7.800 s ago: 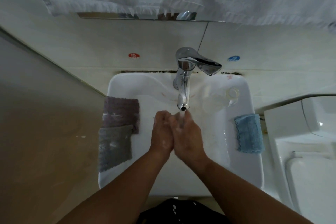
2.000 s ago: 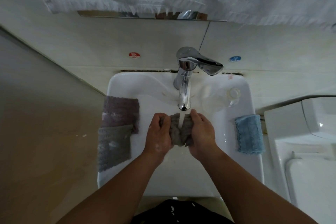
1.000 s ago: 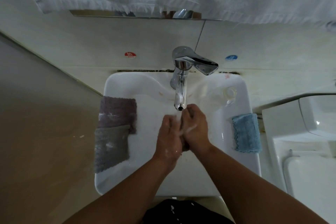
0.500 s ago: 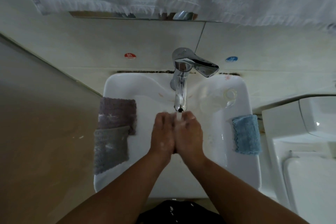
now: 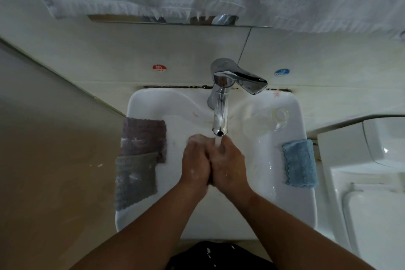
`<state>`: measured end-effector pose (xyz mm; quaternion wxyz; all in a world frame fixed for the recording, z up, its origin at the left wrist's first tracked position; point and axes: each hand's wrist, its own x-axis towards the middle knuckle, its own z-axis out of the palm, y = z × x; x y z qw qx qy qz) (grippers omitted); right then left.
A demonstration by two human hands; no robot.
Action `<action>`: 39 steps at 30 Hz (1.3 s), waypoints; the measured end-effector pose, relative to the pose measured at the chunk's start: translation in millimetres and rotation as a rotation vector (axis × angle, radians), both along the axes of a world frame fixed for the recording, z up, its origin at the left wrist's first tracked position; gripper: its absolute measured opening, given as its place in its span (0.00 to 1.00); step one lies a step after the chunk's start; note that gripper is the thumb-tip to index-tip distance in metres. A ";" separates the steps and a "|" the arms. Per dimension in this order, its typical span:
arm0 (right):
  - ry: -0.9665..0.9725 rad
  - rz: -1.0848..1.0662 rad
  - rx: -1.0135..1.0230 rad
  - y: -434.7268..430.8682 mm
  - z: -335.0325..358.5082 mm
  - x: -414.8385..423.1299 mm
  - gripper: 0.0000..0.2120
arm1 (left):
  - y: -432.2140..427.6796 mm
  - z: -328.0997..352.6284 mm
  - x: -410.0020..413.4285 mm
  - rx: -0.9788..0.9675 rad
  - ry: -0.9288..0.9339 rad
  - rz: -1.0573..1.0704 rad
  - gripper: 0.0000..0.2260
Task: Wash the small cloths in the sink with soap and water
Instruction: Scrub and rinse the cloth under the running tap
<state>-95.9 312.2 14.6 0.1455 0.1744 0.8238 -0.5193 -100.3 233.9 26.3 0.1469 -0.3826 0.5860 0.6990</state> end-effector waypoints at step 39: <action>0.222 0.099 0.189 3.4 -18.1 -16.9 0.11 | 0.2 -17.0 -5.6 -0.507 0.262 -0.349 0.14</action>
